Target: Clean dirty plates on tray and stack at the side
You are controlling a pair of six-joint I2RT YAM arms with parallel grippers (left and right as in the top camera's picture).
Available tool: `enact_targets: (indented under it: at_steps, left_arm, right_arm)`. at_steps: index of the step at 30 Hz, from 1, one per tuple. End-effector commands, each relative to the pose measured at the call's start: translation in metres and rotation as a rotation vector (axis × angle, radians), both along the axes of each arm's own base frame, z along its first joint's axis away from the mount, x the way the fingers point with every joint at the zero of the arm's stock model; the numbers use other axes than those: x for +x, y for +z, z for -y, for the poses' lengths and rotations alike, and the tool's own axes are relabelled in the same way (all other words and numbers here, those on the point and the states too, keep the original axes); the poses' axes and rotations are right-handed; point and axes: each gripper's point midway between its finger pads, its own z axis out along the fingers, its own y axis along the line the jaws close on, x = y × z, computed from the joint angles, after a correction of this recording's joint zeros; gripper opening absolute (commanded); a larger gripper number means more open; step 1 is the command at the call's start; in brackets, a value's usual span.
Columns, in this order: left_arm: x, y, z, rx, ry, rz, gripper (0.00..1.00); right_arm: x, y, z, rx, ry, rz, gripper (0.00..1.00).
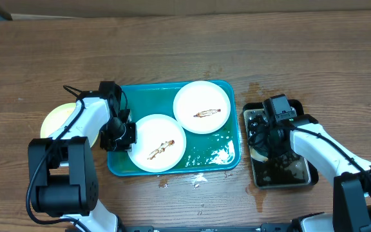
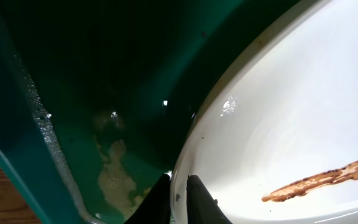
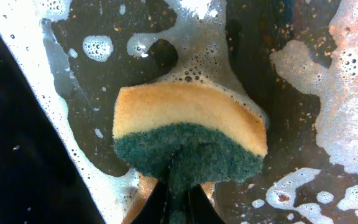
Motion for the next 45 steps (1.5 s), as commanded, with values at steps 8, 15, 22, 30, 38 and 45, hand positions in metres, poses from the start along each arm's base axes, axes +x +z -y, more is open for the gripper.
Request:
enact_targets:
  at_steps: [8,15,22,30,38,45]
  left_arm:
    - [-0.007,-0.006,0.005,-0.018,0.064,-0.008,0.04]
    - [-0.009,-0.009,0.006,-0.02,0.071,-0.012,0.04]
    - [-0.007,-0.008,0.014,-0.066,0.079,-0.007,0.04]
    - [-0.016,-0.005,0.019,-0.097,0.087,-0.046,0.04]
    - [-0.018,-0.004,0.02,-0.095,0.104,-0.056,0.04]
    - [-0.017,-0.004,0.023,-0.116,0.11,-0.054,0.04]
  right_arm:
    - [-0.01,-0.005,0.004,-0.013,0.003,-0.024,0.04]
    - [-0.01,-0.005,0.004,-0.013,0.003,-0.024,0.04]
    - [-0.008,-0.003,-0.002,0.018,0.023,-0.023,0.04]
    - [0.01,0.029,-0.018,0.08,0.093,-0.008,0.04]
    - [0.035,0.084,-0.039,0.107,0.167,0.043,0.04]
    - [0.022,0.104,-0.109,0.283,0.352,0.06,0.04]
